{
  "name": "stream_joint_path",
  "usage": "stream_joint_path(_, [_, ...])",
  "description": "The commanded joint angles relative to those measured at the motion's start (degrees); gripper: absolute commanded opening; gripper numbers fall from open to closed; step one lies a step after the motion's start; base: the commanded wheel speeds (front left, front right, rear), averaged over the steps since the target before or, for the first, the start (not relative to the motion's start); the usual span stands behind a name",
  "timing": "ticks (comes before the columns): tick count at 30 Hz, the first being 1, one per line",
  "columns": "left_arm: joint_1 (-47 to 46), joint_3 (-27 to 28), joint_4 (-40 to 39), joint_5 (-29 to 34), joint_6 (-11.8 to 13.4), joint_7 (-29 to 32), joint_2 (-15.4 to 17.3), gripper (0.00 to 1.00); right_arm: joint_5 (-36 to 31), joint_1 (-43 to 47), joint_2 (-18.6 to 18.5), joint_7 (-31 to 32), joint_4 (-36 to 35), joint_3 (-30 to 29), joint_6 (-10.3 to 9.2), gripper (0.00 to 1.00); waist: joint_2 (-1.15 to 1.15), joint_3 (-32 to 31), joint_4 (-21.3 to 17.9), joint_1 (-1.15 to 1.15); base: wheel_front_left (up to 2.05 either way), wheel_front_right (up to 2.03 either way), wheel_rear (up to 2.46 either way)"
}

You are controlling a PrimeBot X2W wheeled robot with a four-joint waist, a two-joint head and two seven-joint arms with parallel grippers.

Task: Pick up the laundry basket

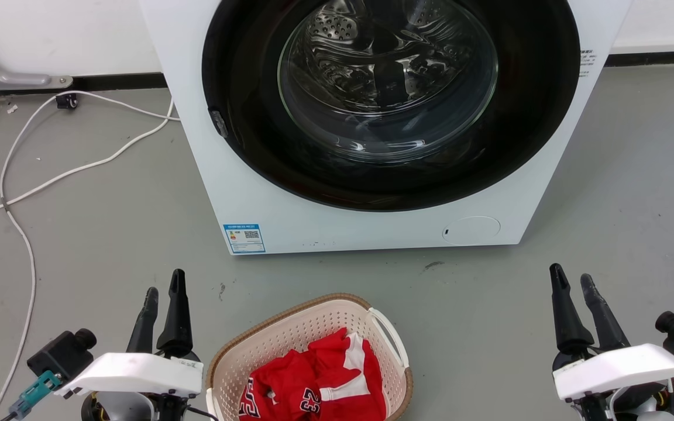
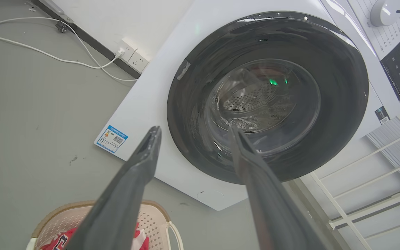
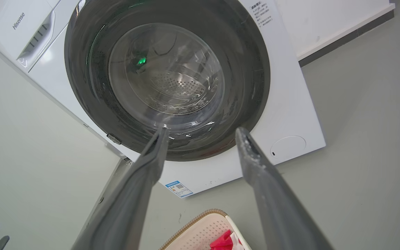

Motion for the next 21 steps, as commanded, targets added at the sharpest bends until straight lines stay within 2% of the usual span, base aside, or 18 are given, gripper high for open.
stream_joint_path(1, [0.0, -0.1, -0.8, 2.2, -0.1, -0.7, 0.3, 1.0, -2.4, -0.2, -0.2, -0.7, -1.1, 0.3, 0.01, 1.0, 0.0, 0.0, 0.0, 0.0, 0.0, 0.0, 0.0])
stream_joint_path(21, [0.8, -1.1, -1.1, 13.5, -0.3, -3.7, 0.3, 1.0, -15.1, 1.2, -0.3, -3.8, -2.2, 1.6, 0.01, 1.0, 0.0, 0.3, 0.1, 0.0, 0.0, 0.0, 0.0])
